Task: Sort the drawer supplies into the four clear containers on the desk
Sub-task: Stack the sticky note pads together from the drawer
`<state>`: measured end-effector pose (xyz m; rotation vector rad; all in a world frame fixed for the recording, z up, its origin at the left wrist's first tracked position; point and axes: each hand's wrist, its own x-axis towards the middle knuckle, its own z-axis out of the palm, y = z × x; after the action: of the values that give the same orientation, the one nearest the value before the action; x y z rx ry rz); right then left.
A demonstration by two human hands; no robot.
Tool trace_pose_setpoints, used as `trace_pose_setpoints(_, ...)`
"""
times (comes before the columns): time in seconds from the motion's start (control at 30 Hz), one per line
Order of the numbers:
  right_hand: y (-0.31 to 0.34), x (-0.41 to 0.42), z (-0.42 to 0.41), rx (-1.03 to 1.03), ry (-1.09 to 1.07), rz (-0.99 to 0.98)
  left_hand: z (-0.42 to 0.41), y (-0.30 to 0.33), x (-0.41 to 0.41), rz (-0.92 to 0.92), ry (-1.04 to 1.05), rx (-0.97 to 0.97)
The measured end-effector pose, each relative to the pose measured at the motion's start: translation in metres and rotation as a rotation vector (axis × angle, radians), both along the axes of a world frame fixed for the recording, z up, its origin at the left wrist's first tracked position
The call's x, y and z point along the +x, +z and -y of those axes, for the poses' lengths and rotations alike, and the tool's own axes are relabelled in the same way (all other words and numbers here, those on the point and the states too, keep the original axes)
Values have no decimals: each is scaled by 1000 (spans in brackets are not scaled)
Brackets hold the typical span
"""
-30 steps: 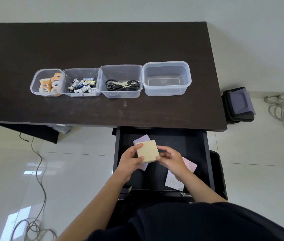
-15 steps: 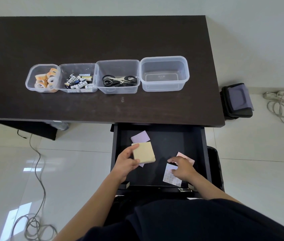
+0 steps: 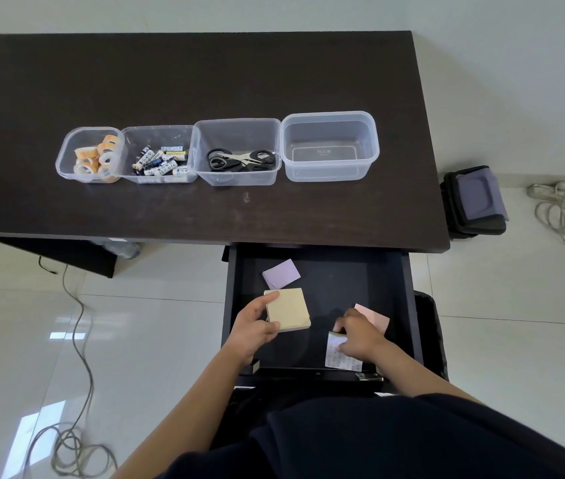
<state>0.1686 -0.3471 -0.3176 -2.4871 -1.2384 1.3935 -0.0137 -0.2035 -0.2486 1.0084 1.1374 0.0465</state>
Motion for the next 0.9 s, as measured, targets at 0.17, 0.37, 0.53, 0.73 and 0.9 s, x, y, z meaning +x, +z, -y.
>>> trace_pose_setpoints(0.17, 20, 8, -2, 46, -47, -120, 1, -1, 1, 5, 6, -11)
trace_pose_setpoints(0.37, 49, 19, -6, 276, -337, -106, 1, 1, 5, 0, -13, -1)
trace_pose_setpoints(0.53, 74, 24, -15, 454, -492, -162, 1, 0, 9, 12, -11, -5)
trace_pose_setpoints(0.73, 91, 19, -29, 611, -587, -249, -1, 1, 13, 26, -16, -20)
trace_pose_setpoints(0.9, 98, -5, -41, 764, -521, -150, -2, 6, 16, 52, -10, -58)
